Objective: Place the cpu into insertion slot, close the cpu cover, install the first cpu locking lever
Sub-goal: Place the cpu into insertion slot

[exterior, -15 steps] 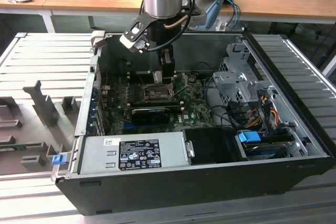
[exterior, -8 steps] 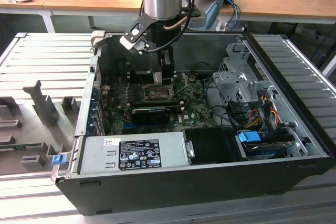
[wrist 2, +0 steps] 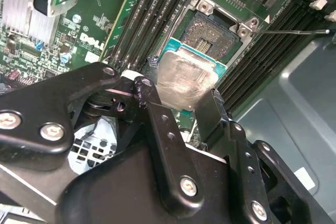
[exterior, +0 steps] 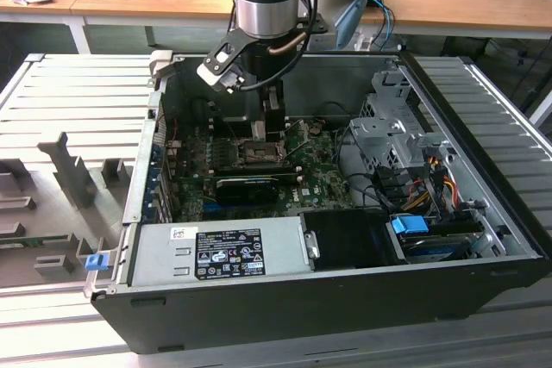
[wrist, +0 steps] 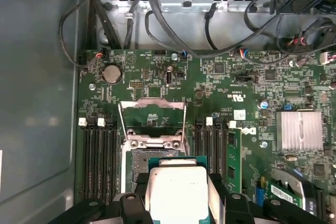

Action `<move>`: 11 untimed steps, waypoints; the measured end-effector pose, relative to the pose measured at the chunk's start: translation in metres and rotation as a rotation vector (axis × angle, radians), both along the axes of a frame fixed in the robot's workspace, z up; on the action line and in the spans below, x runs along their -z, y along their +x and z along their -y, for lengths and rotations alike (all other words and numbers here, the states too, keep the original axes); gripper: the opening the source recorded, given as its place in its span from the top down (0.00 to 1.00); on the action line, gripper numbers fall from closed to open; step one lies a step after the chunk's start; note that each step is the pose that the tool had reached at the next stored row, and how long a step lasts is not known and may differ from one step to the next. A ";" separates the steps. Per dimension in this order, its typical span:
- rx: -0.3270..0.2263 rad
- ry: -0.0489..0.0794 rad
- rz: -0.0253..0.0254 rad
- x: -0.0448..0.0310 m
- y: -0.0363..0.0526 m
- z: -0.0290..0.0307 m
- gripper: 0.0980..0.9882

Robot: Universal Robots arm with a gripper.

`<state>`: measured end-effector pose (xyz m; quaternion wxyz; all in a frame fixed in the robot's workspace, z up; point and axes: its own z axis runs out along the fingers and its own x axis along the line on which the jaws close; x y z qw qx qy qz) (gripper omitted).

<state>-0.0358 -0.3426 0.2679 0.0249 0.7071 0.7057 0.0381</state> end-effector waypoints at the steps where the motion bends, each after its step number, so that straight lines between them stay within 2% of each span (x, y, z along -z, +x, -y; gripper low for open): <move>1: 0.024 0.000 0.0000 0.0017 -0.0001 0.0000 0.52; 3: 0.043 0.000 0.0000 0.0030 -0.0002 -0.0001 0.52; 10: 0.043 0.000 0.0000 0.0059 -0.0003 -0.0002 0.52; 11: 0.044 0.000 0.0000 0.0093 -0.0005 -0.0006 0.52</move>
